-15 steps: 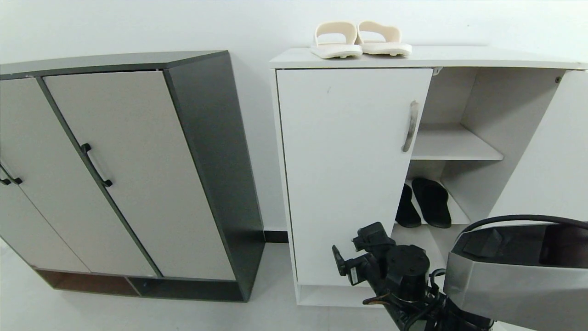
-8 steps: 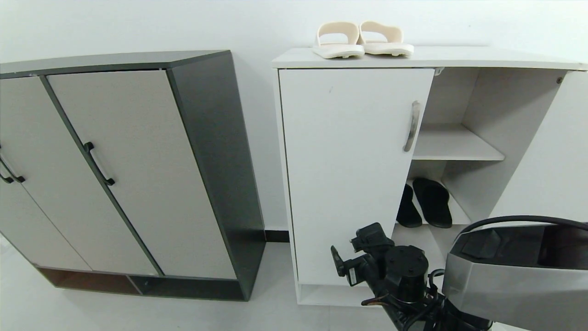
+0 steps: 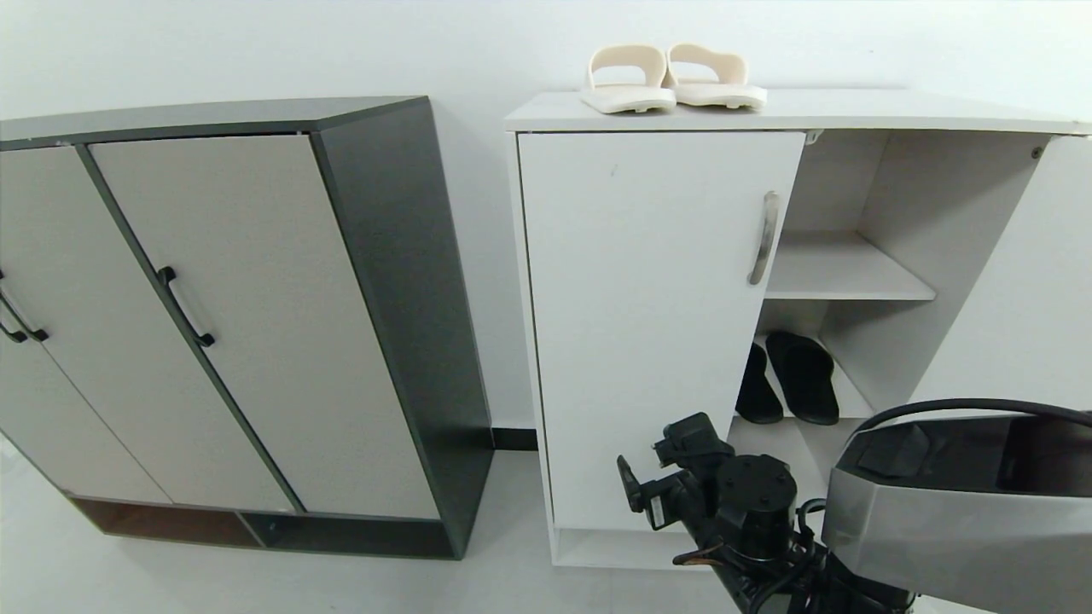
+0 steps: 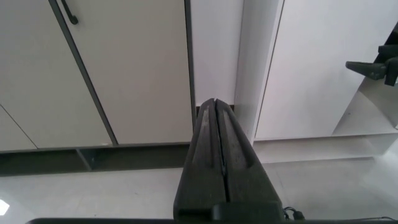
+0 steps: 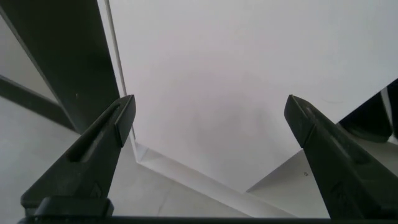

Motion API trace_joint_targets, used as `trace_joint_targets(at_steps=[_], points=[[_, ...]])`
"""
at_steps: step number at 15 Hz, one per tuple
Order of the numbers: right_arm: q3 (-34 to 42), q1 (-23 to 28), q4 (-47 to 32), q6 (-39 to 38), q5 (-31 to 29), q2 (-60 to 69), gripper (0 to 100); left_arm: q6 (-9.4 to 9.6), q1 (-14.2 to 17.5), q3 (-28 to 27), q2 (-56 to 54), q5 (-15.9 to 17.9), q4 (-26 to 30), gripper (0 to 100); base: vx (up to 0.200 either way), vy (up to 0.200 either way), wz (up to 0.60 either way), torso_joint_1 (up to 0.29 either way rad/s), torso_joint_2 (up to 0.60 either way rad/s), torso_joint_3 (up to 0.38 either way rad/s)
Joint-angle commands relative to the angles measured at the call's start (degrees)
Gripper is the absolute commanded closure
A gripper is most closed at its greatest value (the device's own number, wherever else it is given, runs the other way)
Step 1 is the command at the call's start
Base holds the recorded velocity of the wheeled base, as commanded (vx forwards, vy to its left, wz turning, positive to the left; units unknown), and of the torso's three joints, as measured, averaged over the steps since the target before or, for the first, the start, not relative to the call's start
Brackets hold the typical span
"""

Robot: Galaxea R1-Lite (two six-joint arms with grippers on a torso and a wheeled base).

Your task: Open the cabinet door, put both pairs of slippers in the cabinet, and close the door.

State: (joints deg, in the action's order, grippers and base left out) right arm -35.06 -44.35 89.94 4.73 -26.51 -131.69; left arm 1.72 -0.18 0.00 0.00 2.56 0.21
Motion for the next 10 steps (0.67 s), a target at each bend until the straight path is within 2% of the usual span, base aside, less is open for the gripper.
trace_joint_targets(at_steps=[1,3,10], points=[[-0.01,-0.04,0.06,0.02,-0.03,-0.14,0,0.04,0.01,0.00,0.09,-0.01,-0.03,100,0.000,0.000,0.00,0.002,-0.28,-0.276],[-0.10,-0.04,0.06,0.02,-0.03,-0.49,0,0.04,0.01,0.00,0.09,-0.01,-0.03,100,0.000,0.000,0.00,0.024,-0.17,-0.342],[-0.10,-0.04,0.06,0.02,-0.03,-0.49,0,0.04,0.01,0.00,0.09,-0.01,-0.03,100,0.000,0.000,0.00,0.085,-0.49,-0.351]])
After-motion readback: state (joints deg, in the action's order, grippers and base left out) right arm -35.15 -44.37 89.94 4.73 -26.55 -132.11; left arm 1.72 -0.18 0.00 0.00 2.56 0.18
